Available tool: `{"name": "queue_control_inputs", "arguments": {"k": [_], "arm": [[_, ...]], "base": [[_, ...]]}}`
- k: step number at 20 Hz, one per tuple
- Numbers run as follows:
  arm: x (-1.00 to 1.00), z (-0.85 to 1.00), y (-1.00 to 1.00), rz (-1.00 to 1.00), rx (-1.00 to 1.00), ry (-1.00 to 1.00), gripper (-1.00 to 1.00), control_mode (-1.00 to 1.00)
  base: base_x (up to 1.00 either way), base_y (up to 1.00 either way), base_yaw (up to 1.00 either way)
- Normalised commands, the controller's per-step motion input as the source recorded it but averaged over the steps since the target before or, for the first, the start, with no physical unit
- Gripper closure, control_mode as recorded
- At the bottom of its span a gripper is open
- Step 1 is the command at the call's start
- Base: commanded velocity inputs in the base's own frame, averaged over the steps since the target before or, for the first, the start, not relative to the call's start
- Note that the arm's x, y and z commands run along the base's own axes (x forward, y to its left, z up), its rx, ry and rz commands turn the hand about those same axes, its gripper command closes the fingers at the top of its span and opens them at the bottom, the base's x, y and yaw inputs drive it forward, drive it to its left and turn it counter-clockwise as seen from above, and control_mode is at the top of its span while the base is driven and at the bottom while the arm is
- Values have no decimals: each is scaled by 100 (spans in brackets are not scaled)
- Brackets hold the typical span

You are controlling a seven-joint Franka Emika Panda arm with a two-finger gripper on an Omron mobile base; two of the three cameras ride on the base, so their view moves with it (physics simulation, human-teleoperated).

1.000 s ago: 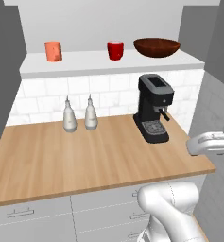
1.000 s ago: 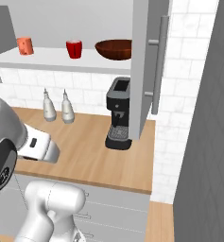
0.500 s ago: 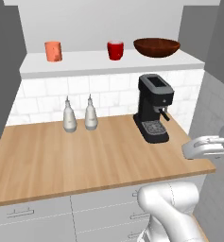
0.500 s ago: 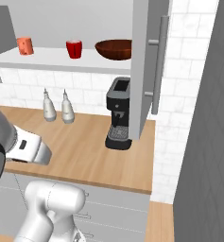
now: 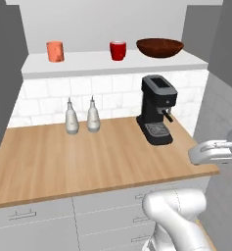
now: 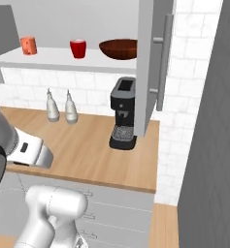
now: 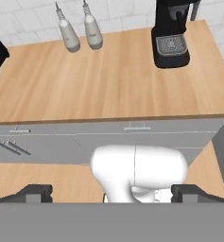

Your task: Gather all objects into one cabinet and sort the glasses and bowls to opposite sides.

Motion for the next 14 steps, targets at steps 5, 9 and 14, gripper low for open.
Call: {"name": "queue_control_inputs", "arguments": {"k": [5,9,14], "arm": [[0,0,0,0,0,0,-100,100],[0,0,0,0,0,0,-100,100],[0,0,0,0,0,0,-100,100]], "base": [[-75,47,-5],[-69,46,-9],[-50,59,-7]]}}
